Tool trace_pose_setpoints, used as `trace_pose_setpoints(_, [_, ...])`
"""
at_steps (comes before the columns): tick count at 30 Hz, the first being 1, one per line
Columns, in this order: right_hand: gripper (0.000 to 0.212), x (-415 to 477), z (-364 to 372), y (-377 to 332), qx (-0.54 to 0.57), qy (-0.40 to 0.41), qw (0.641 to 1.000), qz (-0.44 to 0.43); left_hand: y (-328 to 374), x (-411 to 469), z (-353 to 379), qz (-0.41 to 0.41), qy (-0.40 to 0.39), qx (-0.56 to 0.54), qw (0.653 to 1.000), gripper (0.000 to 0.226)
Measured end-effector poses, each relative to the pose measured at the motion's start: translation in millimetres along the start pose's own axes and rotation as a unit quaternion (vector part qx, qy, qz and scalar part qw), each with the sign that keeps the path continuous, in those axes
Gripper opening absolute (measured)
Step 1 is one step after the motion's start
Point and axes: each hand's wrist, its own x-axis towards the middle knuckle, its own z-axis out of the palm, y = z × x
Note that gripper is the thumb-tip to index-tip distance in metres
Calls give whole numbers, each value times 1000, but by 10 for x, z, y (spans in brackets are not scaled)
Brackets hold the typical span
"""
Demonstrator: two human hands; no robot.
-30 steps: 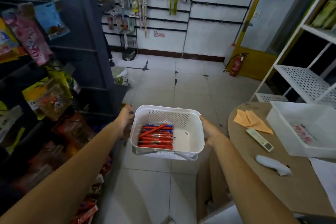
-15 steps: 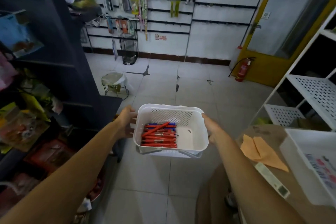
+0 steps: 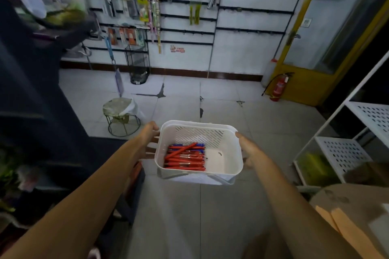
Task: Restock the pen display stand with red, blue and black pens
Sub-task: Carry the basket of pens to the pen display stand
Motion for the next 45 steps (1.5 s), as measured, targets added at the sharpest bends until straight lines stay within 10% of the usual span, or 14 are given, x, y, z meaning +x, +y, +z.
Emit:
trace_pose_setpoints(30, [42,3105,144,-2826,-45,-31,998,-11,2430,3058,517,-14,56,-80,995,49])
trace_pose_setpoints(37, [44,3786,554,-3480,-68,-39,997,-4,2969,3720,324,-6,98,-100,990,24])
trace_pose_setpoints(45, [49,4611,1467,-4391,-104,-84,991,-2,3549,4743,-330,-14,137,-119,983,48])
